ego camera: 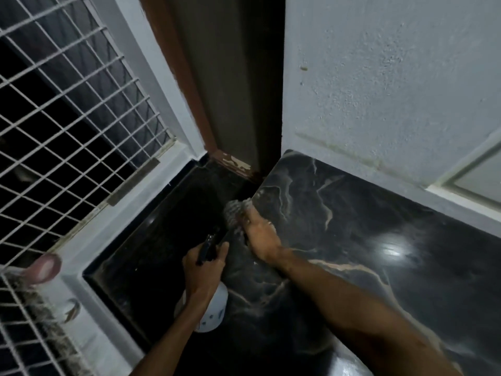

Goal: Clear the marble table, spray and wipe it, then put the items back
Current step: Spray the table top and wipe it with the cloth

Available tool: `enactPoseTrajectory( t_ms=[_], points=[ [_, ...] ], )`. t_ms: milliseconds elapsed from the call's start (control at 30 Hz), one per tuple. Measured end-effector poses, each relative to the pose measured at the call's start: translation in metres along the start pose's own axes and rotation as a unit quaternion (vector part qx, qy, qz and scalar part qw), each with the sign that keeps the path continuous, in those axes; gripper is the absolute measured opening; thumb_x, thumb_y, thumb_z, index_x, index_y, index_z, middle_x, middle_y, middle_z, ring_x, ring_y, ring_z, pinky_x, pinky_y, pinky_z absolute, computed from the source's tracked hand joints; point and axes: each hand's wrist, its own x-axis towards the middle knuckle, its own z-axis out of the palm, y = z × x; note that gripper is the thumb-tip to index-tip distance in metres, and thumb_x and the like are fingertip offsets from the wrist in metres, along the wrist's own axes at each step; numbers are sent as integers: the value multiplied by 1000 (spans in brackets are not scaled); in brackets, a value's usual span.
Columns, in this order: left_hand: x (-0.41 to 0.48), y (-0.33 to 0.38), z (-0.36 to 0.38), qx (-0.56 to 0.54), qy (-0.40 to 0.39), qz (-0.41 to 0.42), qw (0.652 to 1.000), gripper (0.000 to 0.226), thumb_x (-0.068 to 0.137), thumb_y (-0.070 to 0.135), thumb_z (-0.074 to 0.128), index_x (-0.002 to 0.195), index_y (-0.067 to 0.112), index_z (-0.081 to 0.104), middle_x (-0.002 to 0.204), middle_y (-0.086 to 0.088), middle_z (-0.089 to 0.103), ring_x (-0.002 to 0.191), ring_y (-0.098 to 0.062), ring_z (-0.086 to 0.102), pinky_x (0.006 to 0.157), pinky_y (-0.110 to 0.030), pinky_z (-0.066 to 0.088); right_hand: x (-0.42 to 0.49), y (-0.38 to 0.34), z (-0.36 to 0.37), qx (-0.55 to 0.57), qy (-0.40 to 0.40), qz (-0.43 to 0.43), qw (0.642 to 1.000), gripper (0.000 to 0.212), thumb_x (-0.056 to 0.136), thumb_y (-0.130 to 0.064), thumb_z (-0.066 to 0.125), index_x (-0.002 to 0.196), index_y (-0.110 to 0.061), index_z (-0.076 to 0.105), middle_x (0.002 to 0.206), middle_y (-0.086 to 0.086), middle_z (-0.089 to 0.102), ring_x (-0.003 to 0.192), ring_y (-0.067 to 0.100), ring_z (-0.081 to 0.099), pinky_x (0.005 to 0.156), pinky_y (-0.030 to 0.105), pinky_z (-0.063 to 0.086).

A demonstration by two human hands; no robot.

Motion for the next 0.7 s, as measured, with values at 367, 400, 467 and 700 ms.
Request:
enactPoseTrajectory(
  t_ms=[367,400,467,700],
  points=[
    [86,36,18,-6,-76,79,994,34,86,32,78,60,13,68,56,-3,67,64,-25,68,70,-44,57,44,32,-22,-97,-65,-42,992,73,87,-1,56,154,-18,35,167,9,17,154,29,19,121,43,30],
    [94,41,21,-2,-82,89,993,34,86,32,78,59,13,68,56,-2,67,64,-25,68,70,-44,57,47,40,-27,-92,-63,-49,993,74,86,1,56,154,-18,35,167,8,16,155,27,15,123,40,25],
    [107,49,27,-11,-93,95,991,36,85,31,79,57,12,66,55,-2,66,62,-23,68,70,-43,57,72,59,-49,-69,0,57,996,70,89,-2,54,154,-19,36,167,6,15,154,27,19,121,38,27],
    [136,70,51,-25,-128,122,984,37,85,33,78,56,14,65,54,2,66,63,-20,68,72,-43,57,81,67,-53,-87,3,99,991,67,94,-10,54,156,-23,30,167,3,9,154,28,16,116,49,37]
  ],
)
